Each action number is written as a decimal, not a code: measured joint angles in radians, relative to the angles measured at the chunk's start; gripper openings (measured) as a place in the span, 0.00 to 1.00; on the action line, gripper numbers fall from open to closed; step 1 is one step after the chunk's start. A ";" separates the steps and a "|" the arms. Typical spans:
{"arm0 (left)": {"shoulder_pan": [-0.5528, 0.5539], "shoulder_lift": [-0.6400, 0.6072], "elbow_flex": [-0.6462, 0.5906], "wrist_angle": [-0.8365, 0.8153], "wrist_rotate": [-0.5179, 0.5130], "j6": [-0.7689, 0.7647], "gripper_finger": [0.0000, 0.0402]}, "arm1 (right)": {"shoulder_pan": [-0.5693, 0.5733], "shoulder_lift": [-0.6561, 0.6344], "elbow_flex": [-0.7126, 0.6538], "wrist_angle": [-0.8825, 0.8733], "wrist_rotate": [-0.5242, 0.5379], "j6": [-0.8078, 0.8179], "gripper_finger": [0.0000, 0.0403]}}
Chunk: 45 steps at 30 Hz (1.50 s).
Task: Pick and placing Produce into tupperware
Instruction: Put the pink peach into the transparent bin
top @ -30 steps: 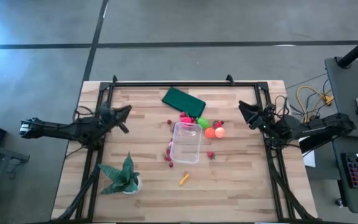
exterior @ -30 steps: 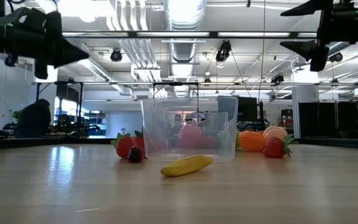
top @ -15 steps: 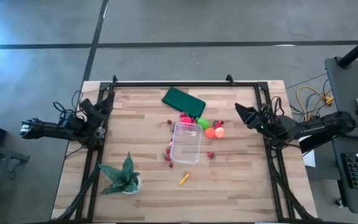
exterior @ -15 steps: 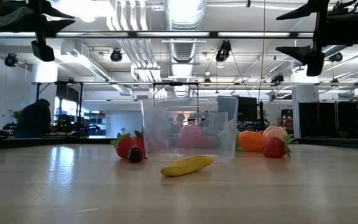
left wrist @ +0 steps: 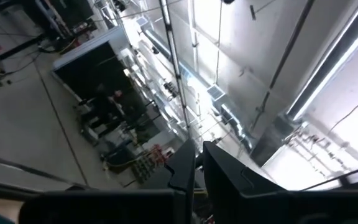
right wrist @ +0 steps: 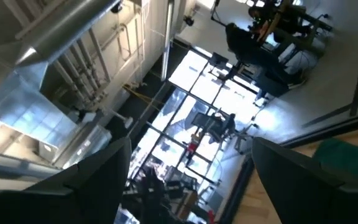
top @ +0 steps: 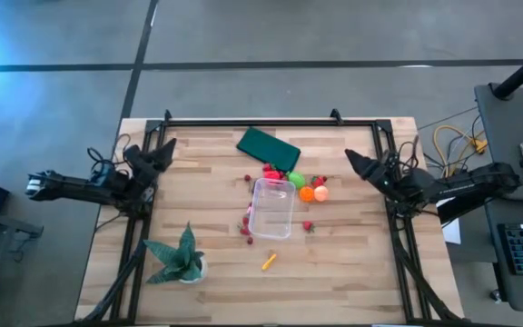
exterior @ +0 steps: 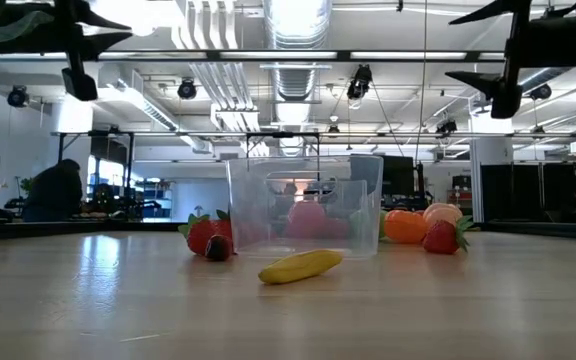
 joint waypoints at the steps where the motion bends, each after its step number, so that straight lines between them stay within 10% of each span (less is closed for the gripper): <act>1: 0.000 0.011 0.000 0.000 -0.002 -0.001 0.04 | 0.000 0.000 0.004 0.001 0.015 -0.006 0.81; 24: 0.001 0.031 -0.001 0.053 -0.117 -0.001 0.04 | -0.027 0.134 0.238 -0.195 0.274 -0.053 0.78; 45: 0.001 0.017 -0.002 0.105 -0.224 0.057 0.04 | -0.095 0.210 0.340 -0.368 0.227 -0.034 0.73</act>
